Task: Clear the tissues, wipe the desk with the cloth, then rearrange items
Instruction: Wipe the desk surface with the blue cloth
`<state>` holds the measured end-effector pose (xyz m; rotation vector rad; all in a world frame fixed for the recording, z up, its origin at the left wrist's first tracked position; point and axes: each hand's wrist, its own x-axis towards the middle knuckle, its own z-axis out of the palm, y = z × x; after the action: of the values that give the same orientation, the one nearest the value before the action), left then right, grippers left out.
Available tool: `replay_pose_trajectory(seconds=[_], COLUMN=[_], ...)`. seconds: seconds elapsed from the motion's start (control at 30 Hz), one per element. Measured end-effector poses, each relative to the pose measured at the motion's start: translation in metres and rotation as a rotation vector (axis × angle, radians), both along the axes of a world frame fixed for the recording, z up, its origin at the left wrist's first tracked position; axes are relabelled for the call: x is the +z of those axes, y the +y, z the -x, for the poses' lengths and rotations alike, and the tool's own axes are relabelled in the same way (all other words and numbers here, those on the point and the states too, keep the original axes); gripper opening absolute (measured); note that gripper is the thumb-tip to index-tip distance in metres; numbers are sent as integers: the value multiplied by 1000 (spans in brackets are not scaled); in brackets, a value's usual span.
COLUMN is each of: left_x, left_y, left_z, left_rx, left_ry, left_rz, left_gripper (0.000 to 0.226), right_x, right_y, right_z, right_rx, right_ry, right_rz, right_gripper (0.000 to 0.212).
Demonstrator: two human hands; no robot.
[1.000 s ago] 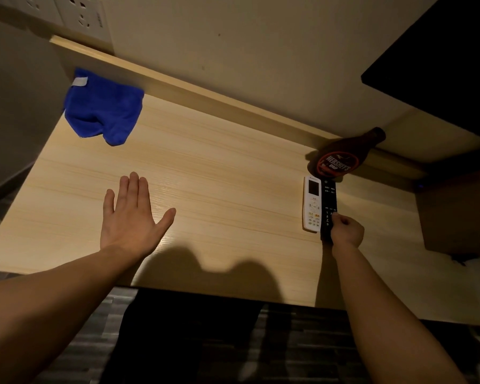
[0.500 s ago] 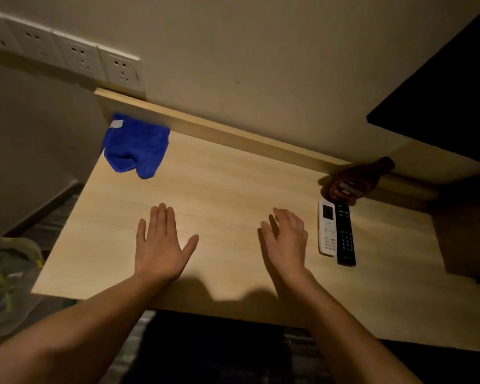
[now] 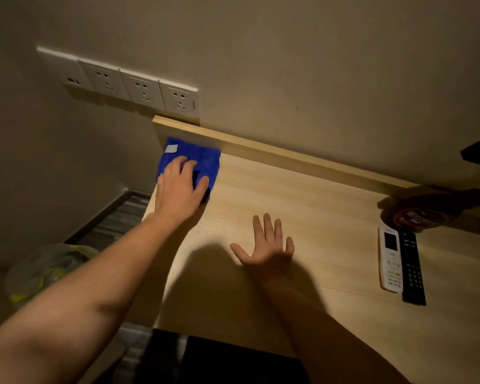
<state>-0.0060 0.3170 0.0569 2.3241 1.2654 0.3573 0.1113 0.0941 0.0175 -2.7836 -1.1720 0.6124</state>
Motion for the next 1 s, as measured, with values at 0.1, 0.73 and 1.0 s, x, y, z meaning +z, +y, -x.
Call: replay_pose_trajectory(seconds=[0.1, 0.73, 1.0], left_x=[-11, -57, -61], left_y=[39, 52, -5], left_z=[-17, -4, 51], left_rx=[-106, -232, -195], left_ry=[134, 438, 430], left_rz=[14, -22, -77], left_gripper=[61, 92, 88], right_x=[-6, -19, -18], right_y=[-2, -7, -9], right_z=[-2, 6, 11], right_rx=[19, 11, 14], right_ry=[-35, -101, -138], right_rz=[-10, -40, -50], right_gripper=[101, 93, 92])
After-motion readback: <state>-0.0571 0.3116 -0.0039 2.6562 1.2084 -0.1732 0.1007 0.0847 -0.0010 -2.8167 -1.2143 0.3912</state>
